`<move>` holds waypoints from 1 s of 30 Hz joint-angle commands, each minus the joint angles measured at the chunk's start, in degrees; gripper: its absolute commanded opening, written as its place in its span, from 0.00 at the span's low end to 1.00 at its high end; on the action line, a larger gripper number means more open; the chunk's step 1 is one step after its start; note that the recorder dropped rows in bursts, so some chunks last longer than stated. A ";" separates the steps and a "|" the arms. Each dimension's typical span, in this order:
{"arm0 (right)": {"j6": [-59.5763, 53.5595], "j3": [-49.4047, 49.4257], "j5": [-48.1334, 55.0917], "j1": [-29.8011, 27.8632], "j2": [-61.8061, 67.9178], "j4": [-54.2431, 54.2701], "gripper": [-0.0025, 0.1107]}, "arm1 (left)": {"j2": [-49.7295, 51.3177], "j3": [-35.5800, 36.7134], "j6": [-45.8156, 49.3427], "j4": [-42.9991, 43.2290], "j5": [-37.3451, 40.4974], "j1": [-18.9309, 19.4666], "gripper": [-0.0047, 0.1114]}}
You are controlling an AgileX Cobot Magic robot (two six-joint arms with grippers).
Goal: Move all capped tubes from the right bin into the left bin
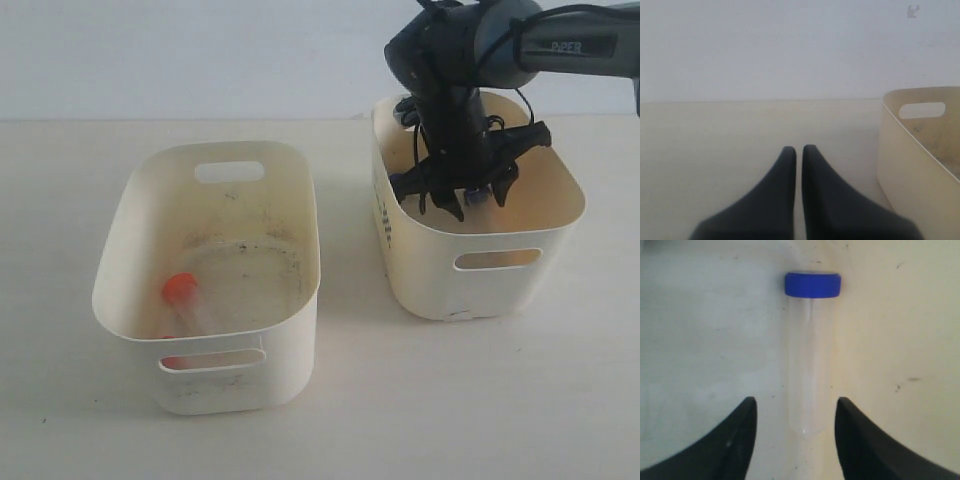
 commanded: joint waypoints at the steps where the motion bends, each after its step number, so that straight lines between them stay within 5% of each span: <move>1: 0.22 -0.09 0.09 -0.06 -0.24 -0.85 0.58 | 0.20 -0.22 -0.23 -0.13 -0.55 -0.06 0.08; 30: 1.14 0.04 0.09 -0.06 3.84 -3.19 0.54 | 0.20 -0.22 -0.23 -0.13 -0.55 -0.06 0.08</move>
